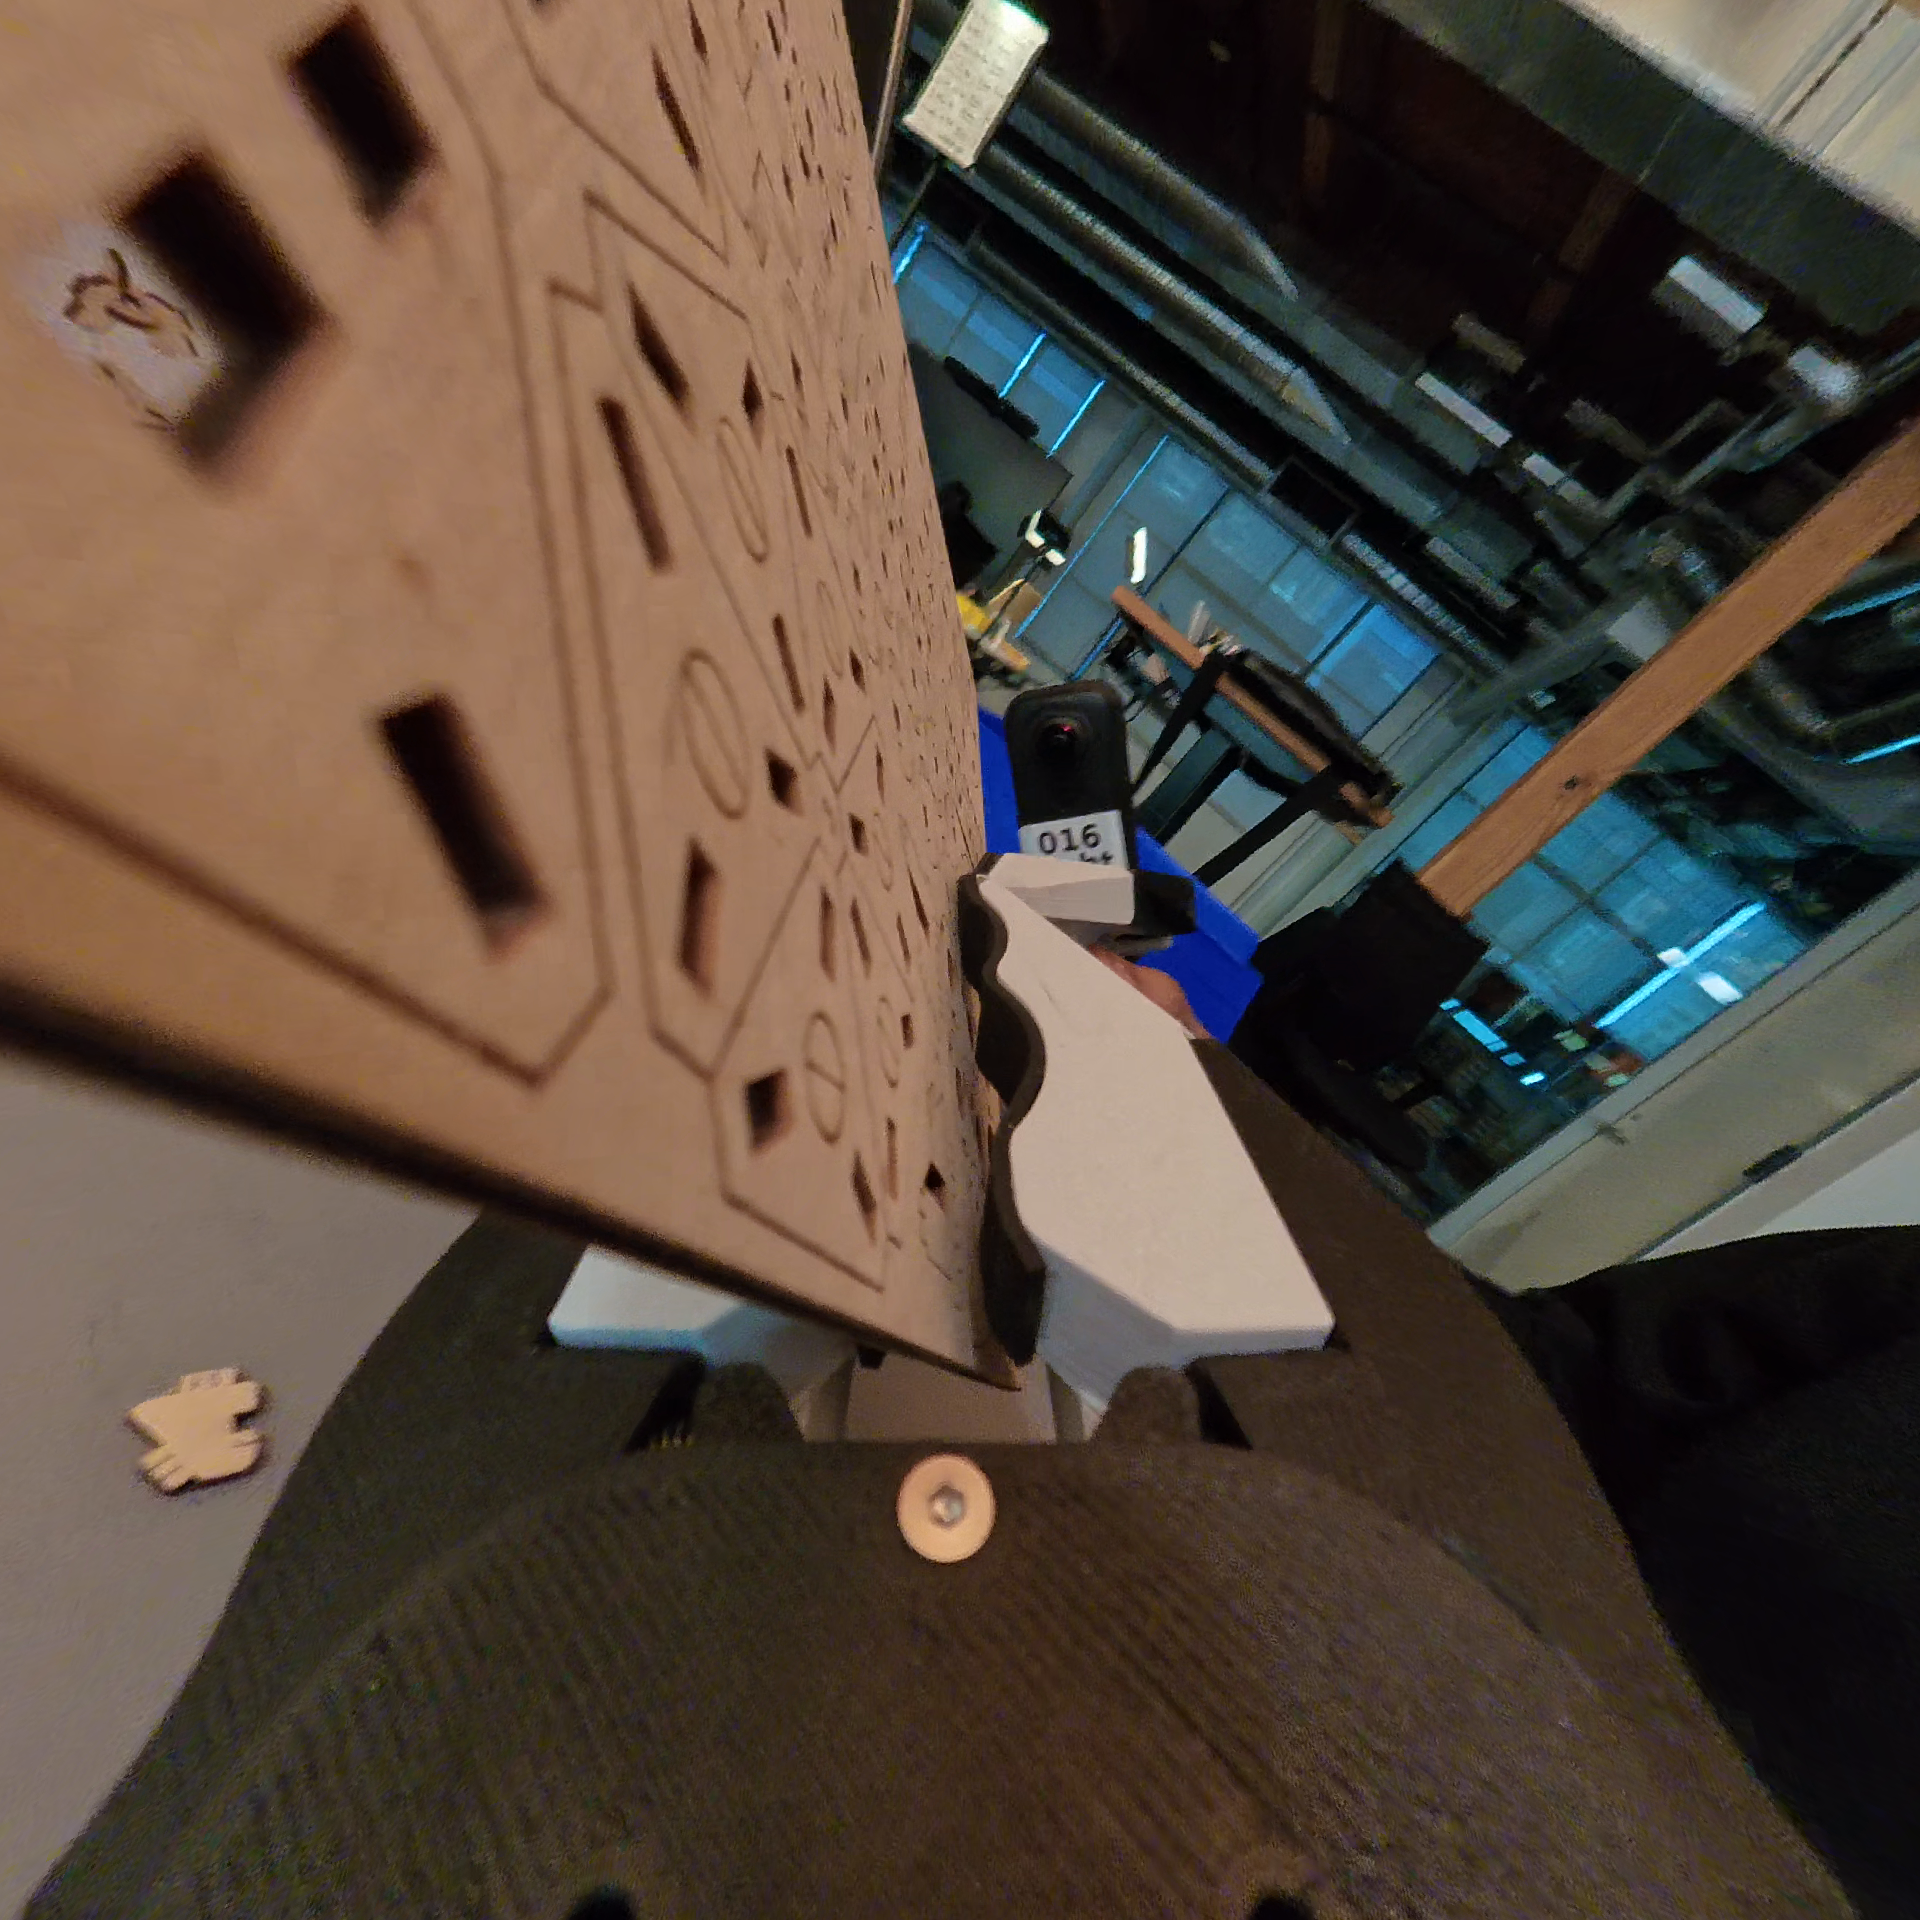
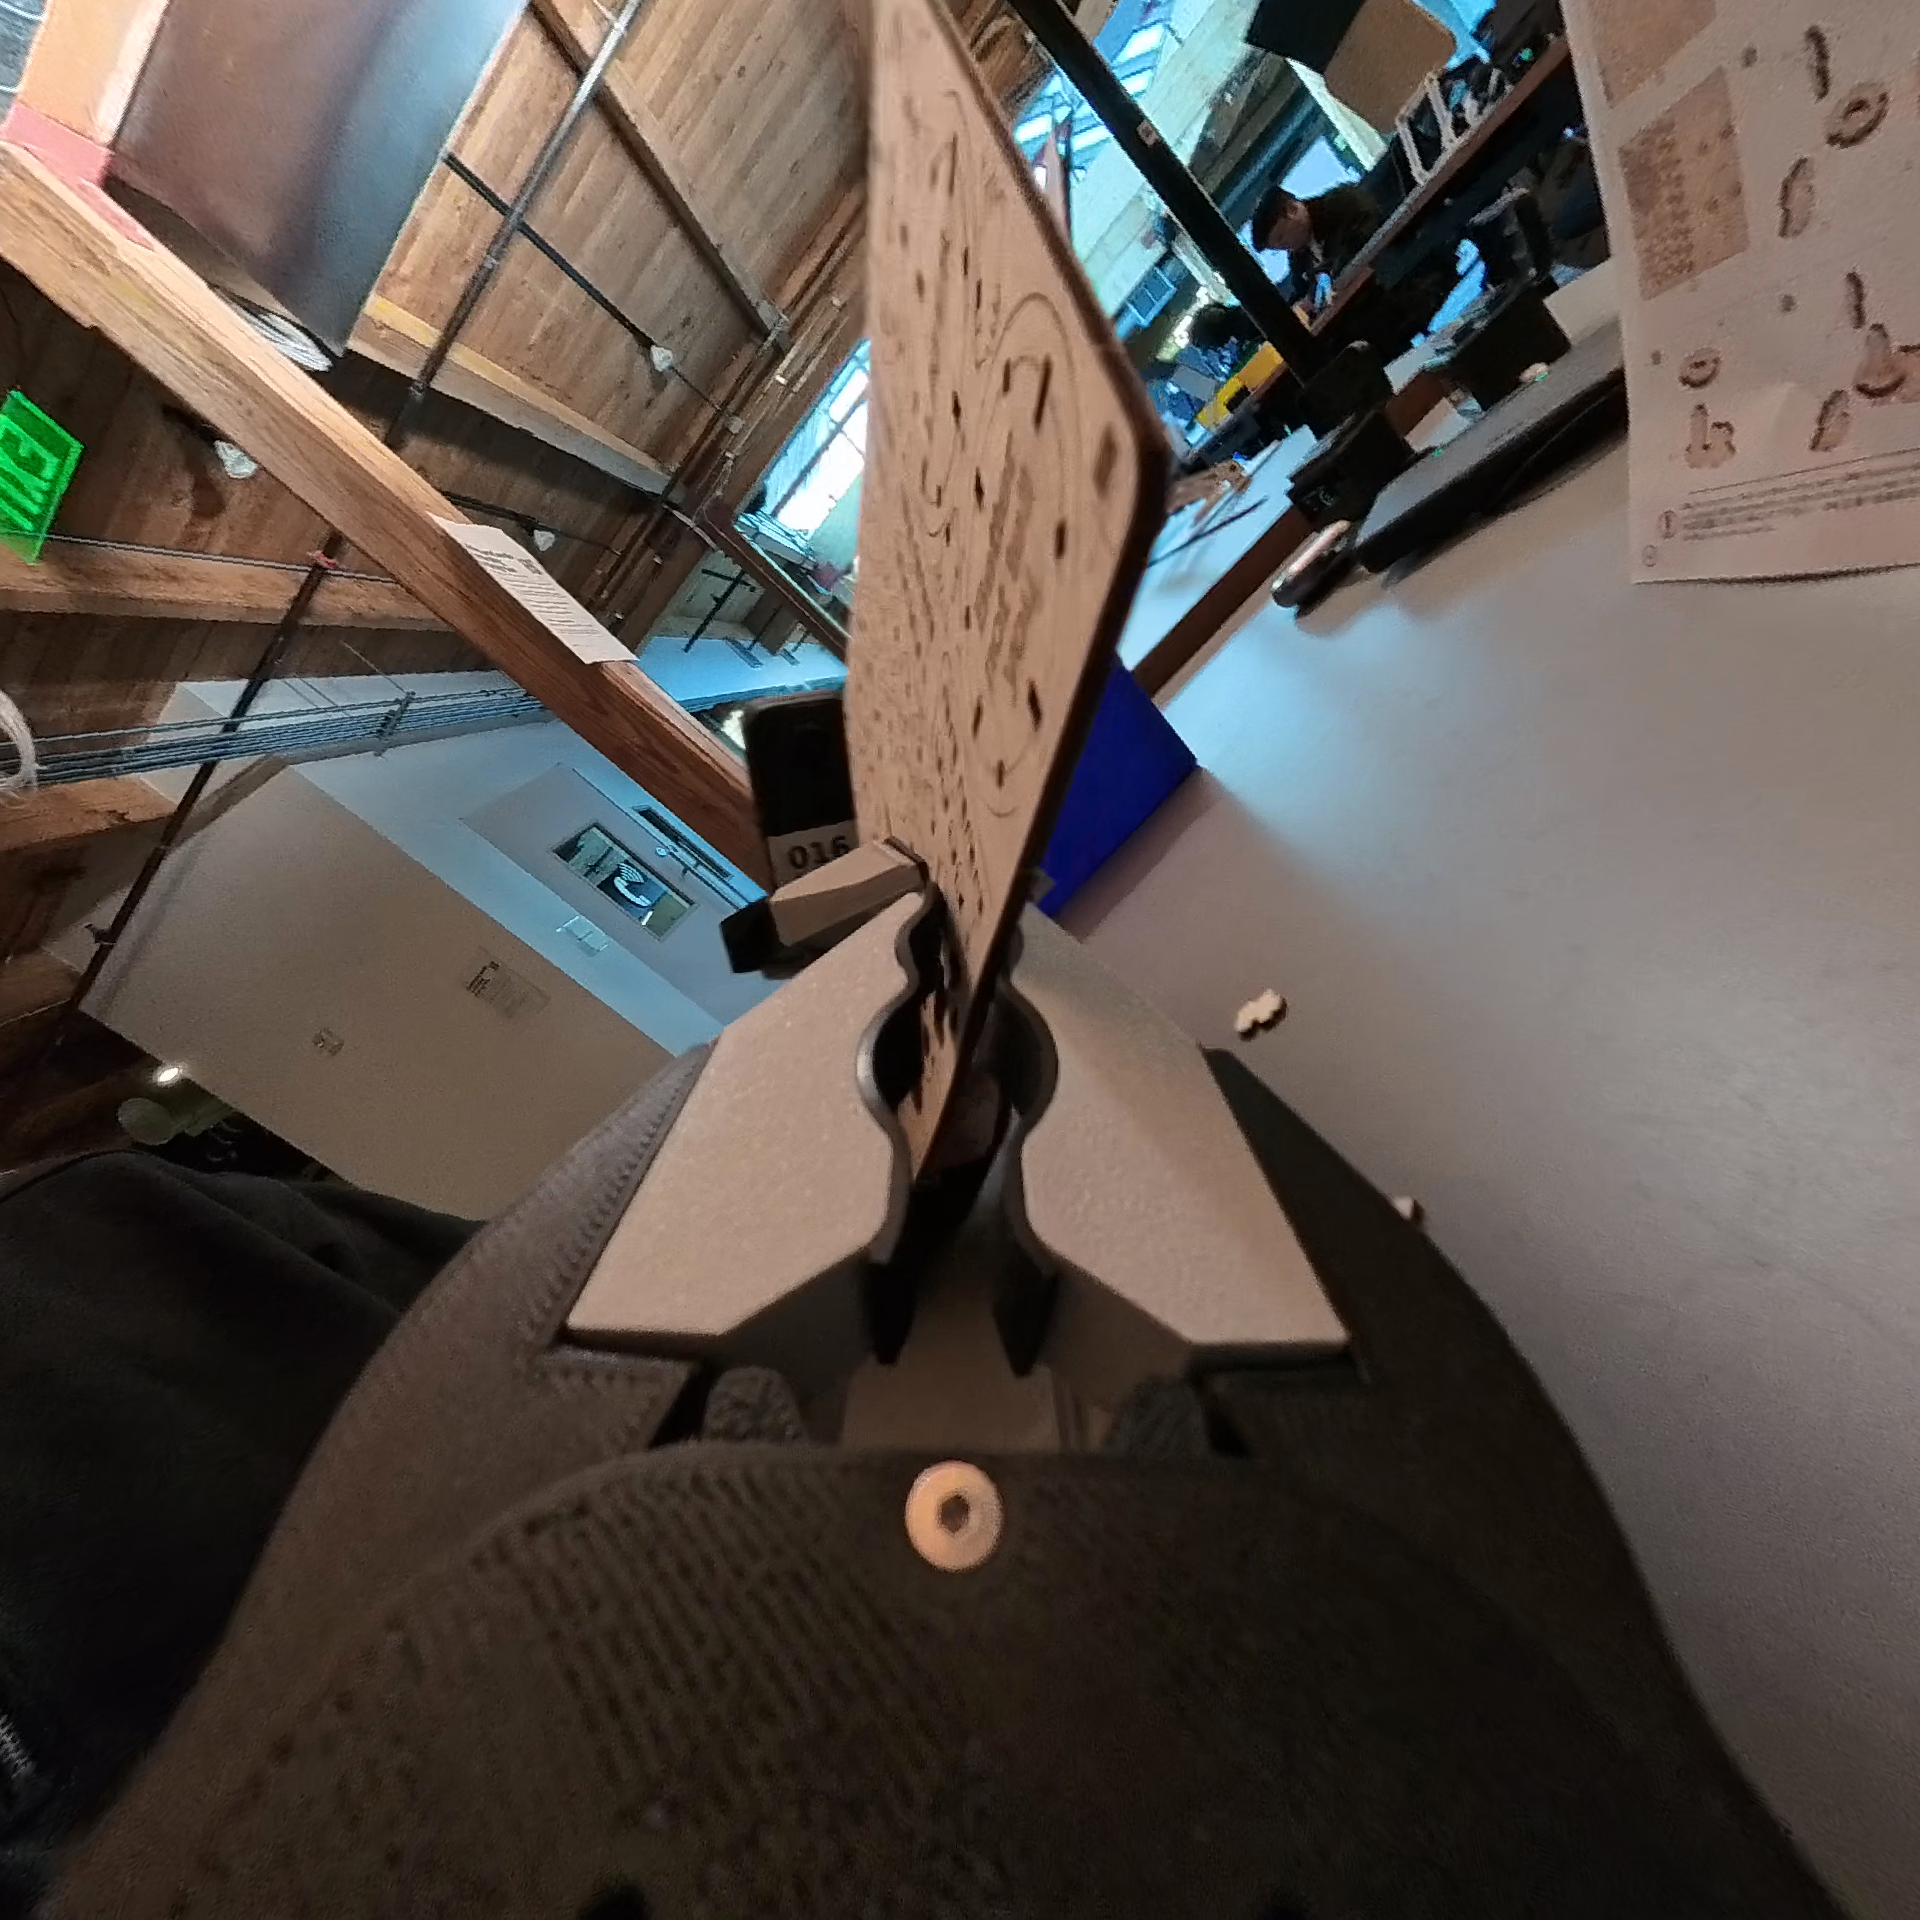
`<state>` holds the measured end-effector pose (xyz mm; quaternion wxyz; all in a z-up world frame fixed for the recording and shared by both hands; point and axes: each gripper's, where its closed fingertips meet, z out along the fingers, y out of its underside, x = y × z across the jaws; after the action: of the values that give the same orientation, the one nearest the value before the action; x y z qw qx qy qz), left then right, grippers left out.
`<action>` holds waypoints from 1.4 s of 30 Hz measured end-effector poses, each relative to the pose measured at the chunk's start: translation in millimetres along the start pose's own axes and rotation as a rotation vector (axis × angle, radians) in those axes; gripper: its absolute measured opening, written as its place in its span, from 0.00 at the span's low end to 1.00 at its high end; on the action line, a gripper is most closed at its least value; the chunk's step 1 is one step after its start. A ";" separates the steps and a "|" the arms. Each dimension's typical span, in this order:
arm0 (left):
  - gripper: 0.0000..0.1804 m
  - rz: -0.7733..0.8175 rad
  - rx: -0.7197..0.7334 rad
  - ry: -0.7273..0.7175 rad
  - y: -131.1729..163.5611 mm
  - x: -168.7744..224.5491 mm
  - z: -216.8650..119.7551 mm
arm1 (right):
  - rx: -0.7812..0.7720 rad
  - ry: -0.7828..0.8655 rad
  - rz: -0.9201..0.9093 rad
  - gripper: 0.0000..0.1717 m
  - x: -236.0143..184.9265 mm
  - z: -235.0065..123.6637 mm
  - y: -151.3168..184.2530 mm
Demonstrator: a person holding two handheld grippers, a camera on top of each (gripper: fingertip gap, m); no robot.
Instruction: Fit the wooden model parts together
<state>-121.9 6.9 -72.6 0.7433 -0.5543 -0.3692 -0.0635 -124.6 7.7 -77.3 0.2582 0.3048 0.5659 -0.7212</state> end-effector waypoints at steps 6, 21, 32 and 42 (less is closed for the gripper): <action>0.02 -0.061 0.016 0.087 -1.7 7.2 -2.6 | 0.019 -0.055 -0.017 0.00 -11.6 0.9 -3.8; 0.02 -0.128 0.021 0.088 1.3 4.9 1.0 | 0.000 -0.081 0.019 0.00 -8.6 -2.9 -3.8; 0.03 -0.152 0.048 0.118 -2.7 7.4 -0.7 | 0.012 -0.072 -0.041 0.00 -13.4 -1.3 -6.4; 0.00 0.005 0.035 0.005 -1.0 7.8 2.2 | 0.031 -0.012 -0.031 0.02 -6.6 -3.5 -6.5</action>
<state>-117.8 10.9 -66.7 0.7540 -0.5421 -0.3668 -0.0565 -124.2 12.7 -68.7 0.2456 0.2957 0.5578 -0.7356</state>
